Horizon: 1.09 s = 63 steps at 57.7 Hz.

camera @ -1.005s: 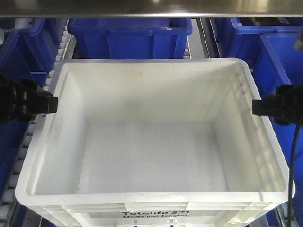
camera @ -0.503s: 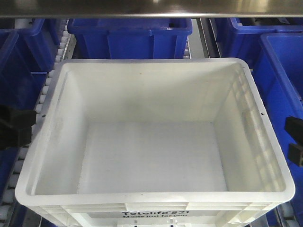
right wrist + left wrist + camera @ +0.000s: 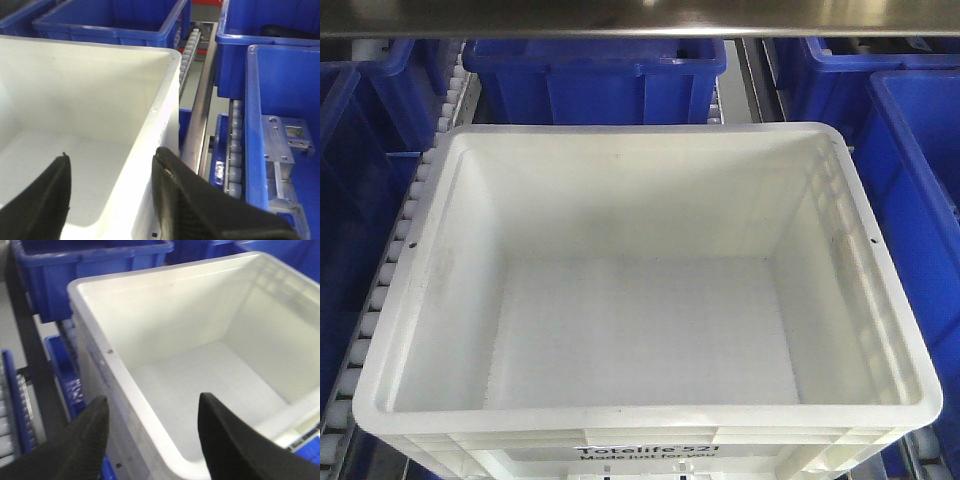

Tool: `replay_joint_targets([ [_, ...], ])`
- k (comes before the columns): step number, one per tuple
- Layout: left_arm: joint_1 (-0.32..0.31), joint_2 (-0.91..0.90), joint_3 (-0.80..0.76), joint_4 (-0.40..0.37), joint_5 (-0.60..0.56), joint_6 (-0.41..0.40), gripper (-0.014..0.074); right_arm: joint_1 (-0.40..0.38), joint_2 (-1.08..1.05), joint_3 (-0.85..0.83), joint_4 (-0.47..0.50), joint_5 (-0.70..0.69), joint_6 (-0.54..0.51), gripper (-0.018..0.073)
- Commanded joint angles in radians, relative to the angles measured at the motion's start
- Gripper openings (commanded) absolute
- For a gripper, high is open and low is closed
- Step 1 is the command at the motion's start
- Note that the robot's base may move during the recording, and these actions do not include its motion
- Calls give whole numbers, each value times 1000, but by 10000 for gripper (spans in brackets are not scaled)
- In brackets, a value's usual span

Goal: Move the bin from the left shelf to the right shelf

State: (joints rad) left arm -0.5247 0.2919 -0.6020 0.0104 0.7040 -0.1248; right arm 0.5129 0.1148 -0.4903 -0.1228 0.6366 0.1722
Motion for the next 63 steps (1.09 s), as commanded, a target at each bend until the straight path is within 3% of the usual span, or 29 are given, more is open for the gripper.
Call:
replay_joint_targets([
  [1,-5,-66,27,-91,-85,80,388,-3,-43,5,26,-72,-27,337],
  [9,-5,-196,135,-185,-117,195,388,-3,-138,79,34,-103,-27,337],
  [24,-5,-267,244,-185,-215,199,360,-3,-125,155,19,-209,-30,302],
  [29,-5,-267,244,-185,-209,199,262,-3,-125,155,8,-201,-30,203],
  [35,-5,-267,244,-183,-208,199,42,-3,-125,155,3,-203,-30,4],
  [37,-5,-267,244,-182,-212,199,-10,-3,-125,155,1,-204,-30,-14],
  [63,-5,-267,244,-182,-218,199,-8,-3,-125,155,5,-201,-30,-8],
])
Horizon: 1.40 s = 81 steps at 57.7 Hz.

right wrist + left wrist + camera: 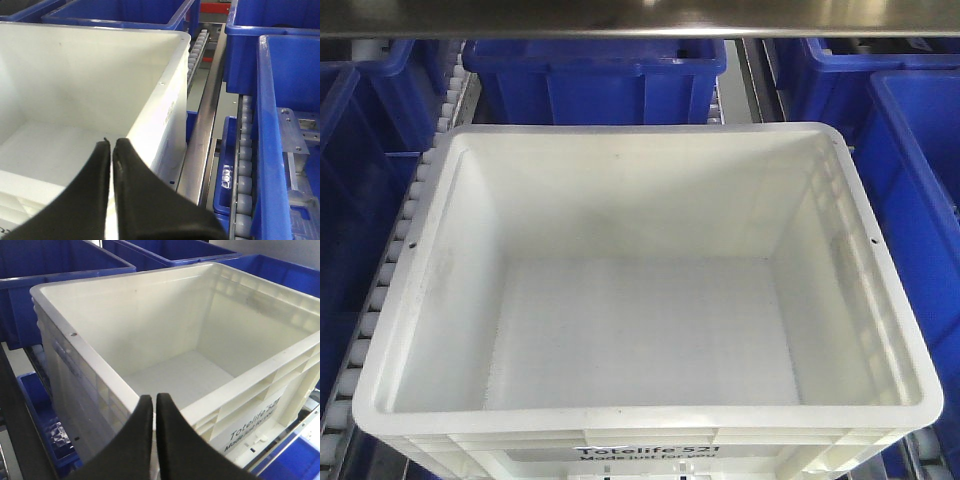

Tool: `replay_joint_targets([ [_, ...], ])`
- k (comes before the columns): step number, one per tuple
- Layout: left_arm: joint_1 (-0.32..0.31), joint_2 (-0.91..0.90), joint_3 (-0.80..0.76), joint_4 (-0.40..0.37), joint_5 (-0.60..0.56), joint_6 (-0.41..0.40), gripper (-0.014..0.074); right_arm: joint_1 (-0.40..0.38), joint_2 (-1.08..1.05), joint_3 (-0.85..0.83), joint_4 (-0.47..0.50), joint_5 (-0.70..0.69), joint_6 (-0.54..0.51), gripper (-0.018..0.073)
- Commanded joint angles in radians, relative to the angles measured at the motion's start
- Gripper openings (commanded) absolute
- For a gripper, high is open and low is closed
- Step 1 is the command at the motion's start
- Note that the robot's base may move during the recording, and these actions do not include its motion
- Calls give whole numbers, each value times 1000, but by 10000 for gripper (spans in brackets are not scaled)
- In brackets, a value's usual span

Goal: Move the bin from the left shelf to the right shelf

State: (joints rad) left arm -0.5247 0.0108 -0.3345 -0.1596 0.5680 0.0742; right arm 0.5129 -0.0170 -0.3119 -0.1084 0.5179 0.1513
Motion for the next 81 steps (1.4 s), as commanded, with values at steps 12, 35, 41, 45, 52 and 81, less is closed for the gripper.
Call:
replay_joint_targets([
  [12,-5,14,-23,-12,-82,0,-8,-3,7,-24,-10,-81,-9,-8],
  [35,240,10,67,30,-164,0,-8,-3,7,-24,-10,-81,-9,-8],
  [41,349,9,115,30,-204,-1,-8,-3,7,-24,-10,-81,-9,-8],
  [45,395,3,157,31,-249,-1,-8,-3,7,-24,-10,-81,-9,-8],
  [52,435,-21,263,59,-402,-5,-8,-3,7,-24,-10,-83,-9,-8],
  [81,462,-40,380,188,-543,-155,-8,-3,7,-24,-10,-83,-9,-8],
])
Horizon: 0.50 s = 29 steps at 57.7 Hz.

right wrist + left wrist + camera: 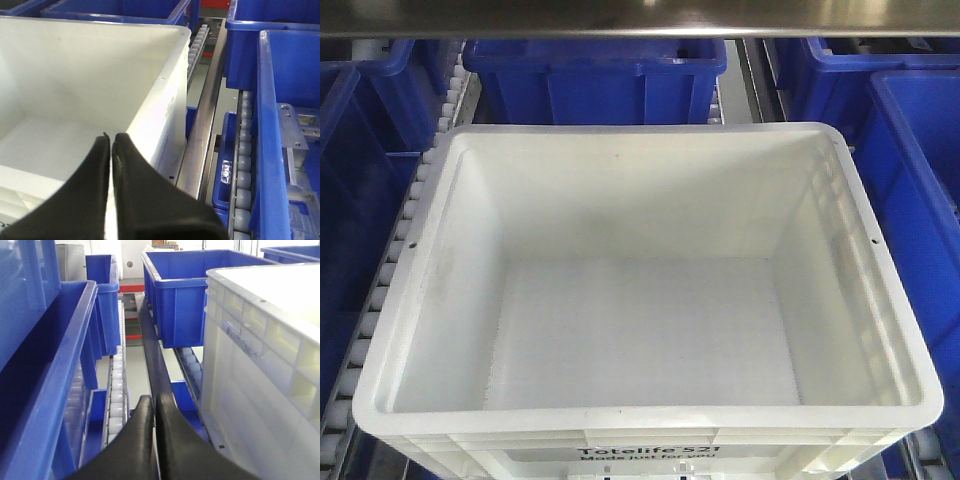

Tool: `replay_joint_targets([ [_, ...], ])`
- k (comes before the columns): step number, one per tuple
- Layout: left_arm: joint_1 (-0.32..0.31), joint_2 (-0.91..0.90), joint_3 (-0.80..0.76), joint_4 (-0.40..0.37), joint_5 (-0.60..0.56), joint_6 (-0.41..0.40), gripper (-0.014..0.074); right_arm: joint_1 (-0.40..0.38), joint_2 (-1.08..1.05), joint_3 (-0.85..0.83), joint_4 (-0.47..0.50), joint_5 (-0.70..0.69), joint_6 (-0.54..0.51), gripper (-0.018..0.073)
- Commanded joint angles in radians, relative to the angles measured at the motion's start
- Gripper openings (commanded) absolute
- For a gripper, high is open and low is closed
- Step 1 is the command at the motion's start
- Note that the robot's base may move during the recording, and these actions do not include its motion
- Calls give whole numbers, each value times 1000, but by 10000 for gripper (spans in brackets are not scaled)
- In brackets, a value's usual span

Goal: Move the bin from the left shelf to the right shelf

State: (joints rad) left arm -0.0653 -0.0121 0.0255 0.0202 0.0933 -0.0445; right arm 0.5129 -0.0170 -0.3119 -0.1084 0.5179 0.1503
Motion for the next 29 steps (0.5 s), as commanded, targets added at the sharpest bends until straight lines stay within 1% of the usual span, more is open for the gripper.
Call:
replay_joint_targets([
  [1,4,-17,20,9,-66,-37,-8,-3,7,-24,-10,-83,-8,-8],
  [12,41,-17,20,7,-62,-37,-8,-3,7,-24,-10,-83,-8,-8],
  [29,40,-15,19,7,-63,-37,-8,-3,7,-24,-10,-83,-8,-8],
])
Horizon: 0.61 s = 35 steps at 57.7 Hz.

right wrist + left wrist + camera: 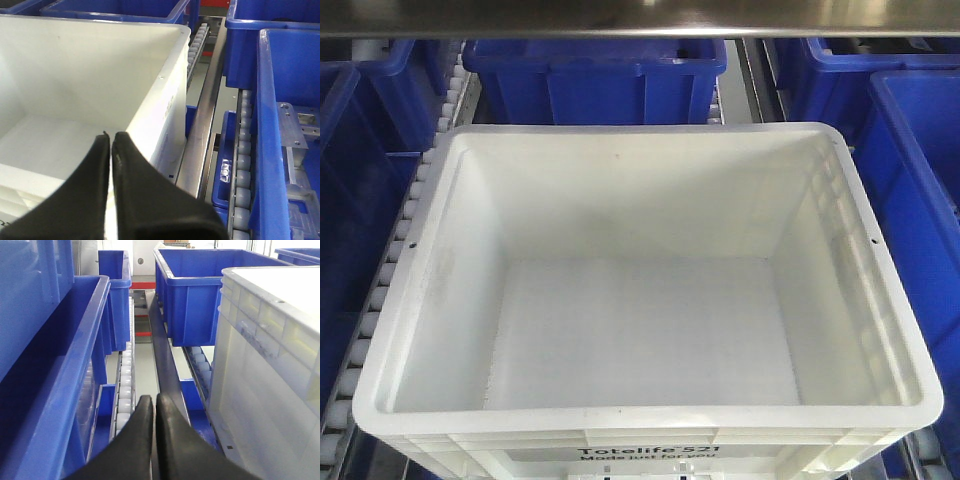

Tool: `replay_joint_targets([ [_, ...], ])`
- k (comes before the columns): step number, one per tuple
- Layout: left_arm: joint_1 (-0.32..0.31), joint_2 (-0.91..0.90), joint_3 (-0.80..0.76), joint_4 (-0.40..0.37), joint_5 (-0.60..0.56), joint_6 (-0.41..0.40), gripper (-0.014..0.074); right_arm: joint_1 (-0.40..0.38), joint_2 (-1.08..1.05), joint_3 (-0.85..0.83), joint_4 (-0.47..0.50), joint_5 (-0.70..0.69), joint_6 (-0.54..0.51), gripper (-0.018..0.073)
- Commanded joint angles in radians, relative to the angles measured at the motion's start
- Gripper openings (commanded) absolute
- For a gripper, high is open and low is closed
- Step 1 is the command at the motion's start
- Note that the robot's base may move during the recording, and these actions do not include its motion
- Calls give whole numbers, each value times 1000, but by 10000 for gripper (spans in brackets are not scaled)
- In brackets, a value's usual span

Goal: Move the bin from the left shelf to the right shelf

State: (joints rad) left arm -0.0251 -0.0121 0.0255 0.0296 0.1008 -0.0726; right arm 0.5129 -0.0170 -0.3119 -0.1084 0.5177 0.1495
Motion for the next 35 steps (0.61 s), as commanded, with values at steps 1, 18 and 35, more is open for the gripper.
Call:
replay_joint_targets([
  [1,-1,-15,19,-2,-70,-9,-8,-3,7,-24,-10,-83,-7,-8],
  [18,-1,-15,19,-2,-70,-9,-8,-3,7,-24,-10,-76,-7,-8],
  [35,-1,-15,19,-2,-70,-9,-7,-108,5,-24,-1,-88,-7,-8],
])
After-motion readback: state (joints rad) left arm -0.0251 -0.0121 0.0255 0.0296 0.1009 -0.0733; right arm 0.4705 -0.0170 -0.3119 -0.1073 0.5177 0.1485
